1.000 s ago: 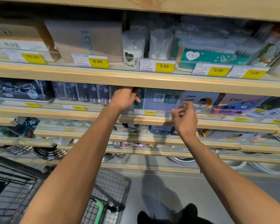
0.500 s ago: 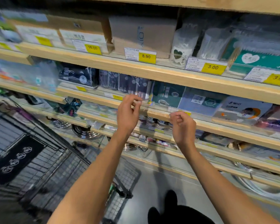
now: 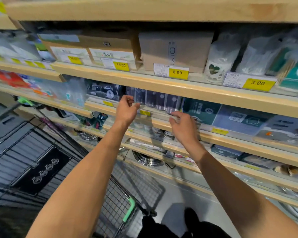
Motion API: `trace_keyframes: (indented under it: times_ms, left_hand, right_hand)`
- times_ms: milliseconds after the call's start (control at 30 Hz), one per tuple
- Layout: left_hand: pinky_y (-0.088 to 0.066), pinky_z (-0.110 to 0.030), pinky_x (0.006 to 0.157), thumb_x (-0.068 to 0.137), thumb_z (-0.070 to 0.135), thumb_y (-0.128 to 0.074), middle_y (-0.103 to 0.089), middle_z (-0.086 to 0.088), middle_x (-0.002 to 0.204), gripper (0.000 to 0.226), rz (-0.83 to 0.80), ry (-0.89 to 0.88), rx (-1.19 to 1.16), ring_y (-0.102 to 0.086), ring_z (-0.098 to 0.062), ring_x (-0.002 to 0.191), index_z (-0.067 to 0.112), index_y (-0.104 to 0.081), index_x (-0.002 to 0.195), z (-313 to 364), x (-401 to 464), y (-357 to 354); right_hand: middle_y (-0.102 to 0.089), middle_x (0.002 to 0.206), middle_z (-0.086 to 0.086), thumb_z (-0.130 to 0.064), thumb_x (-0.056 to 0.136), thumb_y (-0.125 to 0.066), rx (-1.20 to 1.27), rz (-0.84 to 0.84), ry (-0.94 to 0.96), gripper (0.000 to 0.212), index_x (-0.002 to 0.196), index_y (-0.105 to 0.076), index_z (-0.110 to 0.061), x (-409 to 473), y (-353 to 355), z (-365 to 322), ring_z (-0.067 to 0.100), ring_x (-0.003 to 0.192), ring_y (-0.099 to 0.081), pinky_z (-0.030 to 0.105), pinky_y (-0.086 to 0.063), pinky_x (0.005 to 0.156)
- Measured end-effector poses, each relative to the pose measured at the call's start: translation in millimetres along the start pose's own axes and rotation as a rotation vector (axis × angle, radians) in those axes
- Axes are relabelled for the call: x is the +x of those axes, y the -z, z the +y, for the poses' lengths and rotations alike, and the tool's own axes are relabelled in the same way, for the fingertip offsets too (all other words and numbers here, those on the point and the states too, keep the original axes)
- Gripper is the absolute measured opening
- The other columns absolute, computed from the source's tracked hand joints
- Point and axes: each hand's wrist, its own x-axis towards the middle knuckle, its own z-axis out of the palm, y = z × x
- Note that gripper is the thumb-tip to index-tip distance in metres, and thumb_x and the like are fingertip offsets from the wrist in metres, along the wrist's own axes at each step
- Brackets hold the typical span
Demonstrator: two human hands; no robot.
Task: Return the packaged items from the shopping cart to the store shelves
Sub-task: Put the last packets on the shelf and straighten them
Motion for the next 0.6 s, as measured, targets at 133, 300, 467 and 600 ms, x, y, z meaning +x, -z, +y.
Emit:
trace_keyframes:
  times_ms: [133,300,467,600]
  left_hand:
    - [-0.041,-0.048,0.111,0.093,0.023,-0.066,-0.049,-0.015,0.141,0.056,-0.074,0.037,0.171,-0.049,-0.032,0.13,0.003,-0.039,0.137,-1.0,35.9,-0.6]
    - [-0.05,-0.048,0.097,0.091,0.02,-0.067,-0.061,-0.019,0.117,0.036,-0.152,-0.004,0.36,-0.059,-0.035,0.111,-0.003,-0.054,0.114,-6.9,64.7,6.4]
    - [-0.053,-0.045,0.08,0.084,0.01,-0.06,-0.065,-0.024,0.092,0.016,-0.159,-0.035,0.398,-0.065,-0.041,0.1,-0.006,-0.061,0.081,-12.0,86.2,18.2]
    - [-0.042,-0.038,0.068,0.089,0.016,-0.058,-0.054,-0.012,0.087,0.017,-0.26,0.018,0.385,-0.058,-0.032,0.084,0.002,-0.06,0.081,-9.7,104.1,23.5]
  right_hand:
    - [-0.068,0.128,0.006,-0.036,0.098,-0.056,-0.154,-0.058,0.018,0.04,0.132,-0.063,-0.015,16.1,-9.2,-3.1,0.025,0.116,-0.065,0.038,-0.049,0.102]
    - [-0.07,0.124,0.011,-0.042,0.101,-0.048,-0.218,0.047,-0.057,0.048,0.134,-0.061,-0.011,21.8,-21.9,-13.1,0.03,0.109,-0.066,0.039,-0.054,0.092]
    - [-0.072,0.11,0.016,-0.033,0.102,-0.047,-0.316,0.017,-0.092,0.038,0.116,-0.071,-0.008,34.0,-30.5,-19.9,0.035,0.103,-0.065,0.036,-0.049,0.082]
    - [-0.071,0.107,0.02,-0.038,0.103,-0.042,-0.407,-0.057,-0.166,0.044,0.11,-0.071,-0.006,41.4,-37.2,-21.7,0.039,0.103,-0.065,0.044,-0.052,0.087]
